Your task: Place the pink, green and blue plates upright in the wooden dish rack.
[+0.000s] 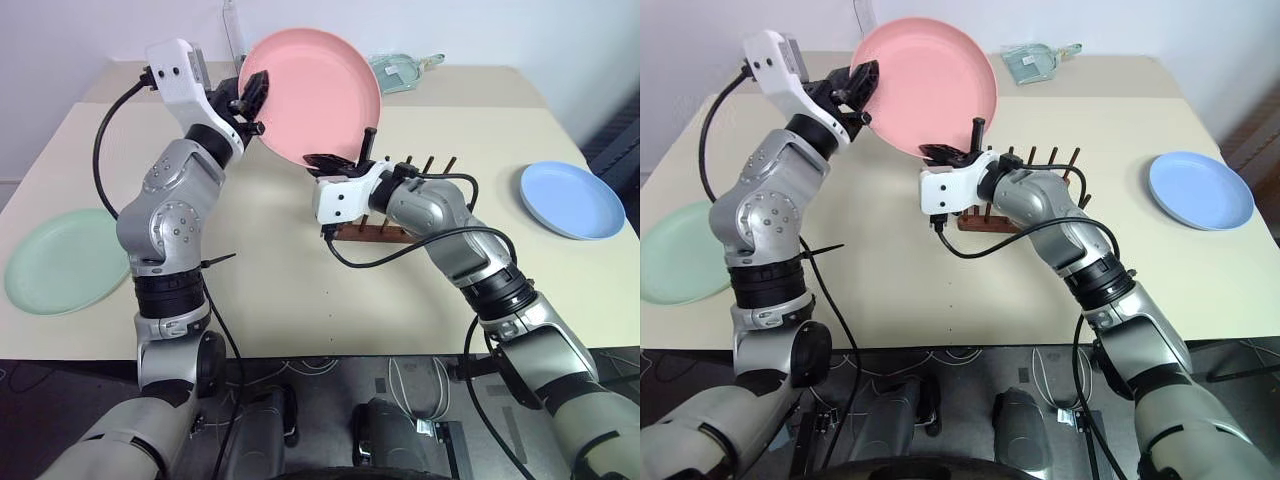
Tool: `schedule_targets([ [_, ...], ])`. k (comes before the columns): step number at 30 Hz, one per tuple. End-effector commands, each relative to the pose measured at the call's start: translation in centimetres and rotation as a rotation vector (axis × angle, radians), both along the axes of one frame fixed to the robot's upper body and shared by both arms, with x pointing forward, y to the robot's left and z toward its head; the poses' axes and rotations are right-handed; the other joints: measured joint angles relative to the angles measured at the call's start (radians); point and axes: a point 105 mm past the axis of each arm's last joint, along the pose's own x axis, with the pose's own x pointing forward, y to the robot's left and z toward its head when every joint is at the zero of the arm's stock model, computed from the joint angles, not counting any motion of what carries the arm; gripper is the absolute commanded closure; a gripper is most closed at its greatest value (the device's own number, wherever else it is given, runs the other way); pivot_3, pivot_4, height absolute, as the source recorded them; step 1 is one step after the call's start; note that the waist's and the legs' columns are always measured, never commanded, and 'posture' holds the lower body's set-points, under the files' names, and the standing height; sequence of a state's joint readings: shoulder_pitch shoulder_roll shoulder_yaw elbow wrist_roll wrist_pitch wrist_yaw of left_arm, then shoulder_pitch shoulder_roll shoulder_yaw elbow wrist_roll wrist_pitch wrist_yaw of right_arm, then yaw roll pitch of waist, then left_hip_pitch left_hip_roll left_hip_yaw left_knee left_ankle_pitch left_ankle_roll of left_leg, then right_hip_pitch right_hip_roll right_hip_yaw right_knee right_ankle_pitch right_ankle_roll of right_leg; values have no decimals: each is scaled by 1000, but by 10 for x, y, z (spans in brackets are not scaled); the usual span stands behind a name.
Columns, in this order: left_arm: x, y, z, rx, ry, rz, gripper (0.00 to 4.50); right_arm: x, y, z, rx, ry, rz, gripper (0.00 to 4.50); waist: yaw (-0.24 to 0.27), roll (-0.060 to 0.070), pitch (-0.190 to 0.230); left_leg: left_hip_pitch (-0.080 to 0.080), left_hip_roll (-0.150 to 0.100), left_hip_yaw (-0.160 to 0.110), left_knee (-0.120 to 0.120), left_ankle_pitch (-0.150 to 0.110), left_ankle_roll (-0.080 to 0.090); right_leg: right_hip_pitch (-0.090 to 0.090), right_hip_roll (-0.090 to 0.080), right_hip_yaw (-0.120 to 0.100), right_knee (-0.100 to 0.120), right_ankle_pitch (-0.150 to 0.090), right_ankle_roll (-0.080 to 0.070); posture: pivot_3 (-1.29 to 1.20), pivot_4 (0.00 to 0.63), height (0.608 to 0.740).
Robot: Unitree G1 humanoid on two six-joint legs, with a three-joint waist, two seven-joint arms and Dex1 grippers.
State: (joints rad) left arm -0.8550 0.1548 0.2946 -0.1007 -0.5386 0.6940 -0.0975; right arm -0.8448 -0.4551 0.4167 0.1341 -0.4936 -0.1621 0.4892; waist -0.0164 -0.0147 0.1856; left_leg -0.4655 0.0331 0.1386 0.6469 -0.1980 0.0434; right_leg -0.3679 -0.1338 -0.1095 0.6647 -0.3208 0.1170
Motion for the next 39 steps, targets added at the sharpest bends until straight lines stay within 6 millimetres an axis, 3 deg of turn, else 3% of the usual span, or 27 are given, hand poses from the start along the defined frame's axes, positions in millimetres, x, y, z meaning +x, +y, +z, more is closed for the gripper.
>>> schedule_targets([
  [1, -11, 12, 30, -158, -86, -22, 416, -2, -5, 15, 25, -65, -7, 4500, -1, 0, 0, 0, 0, 0, 0, 0, 0, 0, 0, 0, 0, 0, 0, 0, 150, 736],
  [2, -11, 17, 34, -192, -92, -14, 76, -2, -7, 16, 24, -69, -11, 4500, -2, 0, 0, 0, 0, 0, 0, 0, 0, 0, 0, 0, 0, 0, 0, 0, 150, 736],
  [7, -13, 47, 46, -273, -141, 38, 76, 4, -33, 29, 48, -92, -80, 4500, -1, 0, 0, 0, 0, 0, 0, 0, 0, 0, 0, 0, 0, 0, 0, 0, 150, 736],
  [14, -13, 64, 25, -12, -159, 54, 76, -2, -88, 66, 297, -2, -159, 4500, 2, 0, 0, 0, 0, 0, -1, 0, 0, 1, 0, 0, 0, 0, 0, 0, 150, 736],
  [19, -22, 36, -41, 395, -95, -165, 76, -31, -129, 76, 658, 277, -107, 4500, 4, 0, 0, 0, 0, 0, -1, 0, 0, 1, 0, 0, -1, 0, 0, 0, 150, 736],
  [23, -38, 12, -73, 469, -66, -391, 76, -42, -147, 71, 739, 354, -143, 4500, 3, 1, 0, 0, 0, 0, -1, 0, -1, 0, 0, 0, -1, 0, 0, 0, 150, 736],
  [26, -50, -2, -97, 503, -32, -544, 76, -51, -156, 69, 917, 488, -100, 4500, -2, 2, 0, 0, 0, 0, -2, 0, -1, -2, 0, 0, 0, 0, -1, 0, 150, 736],
  [30, -55, -9, -117, 565, -15, -633, 76, -60, -157, 74, 1113, 613, -2, 4500, -1, 3, 0, 0, 0, 0, -3, 0, -1, -2, 0, 1, 0, 0, -1, 0, 150, 736],
  [39, -56, -20, -136, 595, 11, -708, 76, -65, -160, 67, 1263, 779, 49, 4500, 3, 3, 0, 0, 0, 0, -3, -1, 0, -2, -1, 1, 0, 0, -1, 0, 150, 736],
])
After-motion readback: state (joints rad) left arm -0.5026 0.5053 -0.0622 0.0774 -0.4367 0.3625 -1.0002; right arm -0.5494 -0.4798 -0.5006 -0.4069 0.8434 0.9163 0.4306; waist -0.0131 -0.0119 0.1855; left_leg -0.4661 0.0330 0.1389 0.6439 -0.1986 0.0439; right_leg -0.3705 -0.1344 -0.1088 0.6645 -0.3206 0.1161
